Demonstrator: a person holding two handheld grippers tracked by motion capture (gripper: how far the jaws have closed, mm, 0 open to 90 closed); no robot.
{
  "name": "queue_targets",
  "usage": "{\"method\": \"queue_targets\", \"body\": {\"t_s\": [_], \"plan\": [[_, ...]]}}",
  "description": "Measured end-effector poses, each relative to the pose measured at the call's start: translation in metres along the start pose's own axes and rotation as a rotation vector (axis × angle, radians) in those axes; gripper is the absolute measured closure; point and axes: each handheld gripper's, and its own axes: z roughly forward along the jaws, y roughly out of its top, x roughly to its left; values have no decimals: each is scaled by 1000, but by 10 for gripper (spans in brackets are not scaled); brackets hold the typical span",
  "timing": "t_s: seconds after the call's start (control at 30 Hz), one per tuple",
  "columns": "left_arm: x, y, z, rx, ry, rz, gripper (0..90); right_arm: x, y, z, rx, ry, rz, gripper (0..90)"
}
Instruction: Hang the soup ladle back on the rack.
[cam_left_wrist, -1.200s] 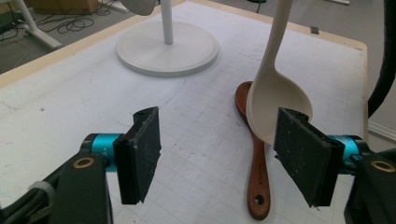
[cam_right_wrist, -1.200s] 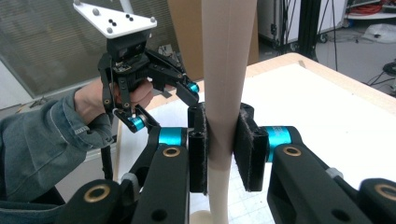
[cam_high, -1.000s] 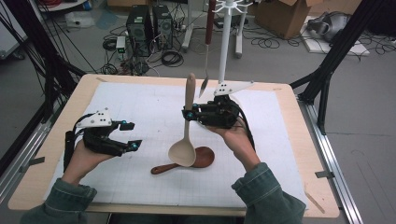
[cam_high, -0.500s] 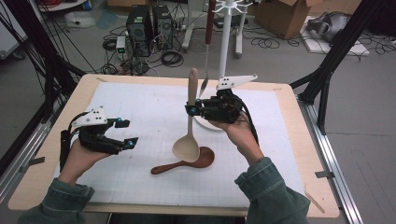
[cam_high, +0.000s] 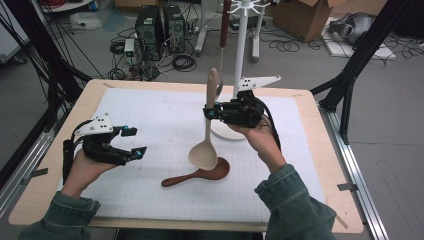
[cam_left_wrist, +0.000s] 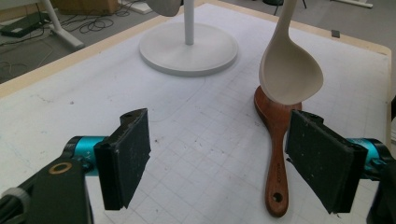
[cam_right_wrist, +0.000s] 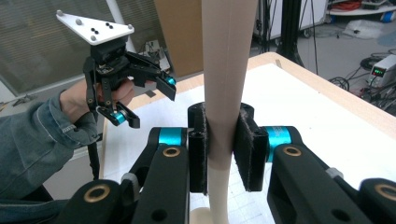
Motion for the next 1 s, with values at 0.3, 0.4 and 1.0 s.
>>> {"method": "queue_targets", "body": {"t_s": [0.3, 0.4, 1.0], "plan": [[2, -1, -1, 4, 11, -7, 203, -3, 10, -4, 15, -21, -17, 772], [1, -1, -1, 1, 14, -10, 190, -5, 14, -7, 11, -26, -18, 772], [0, 0, 0, -1, 21, -13, 135, -25, 47, -16, 5, -64, -22, 772]]}}
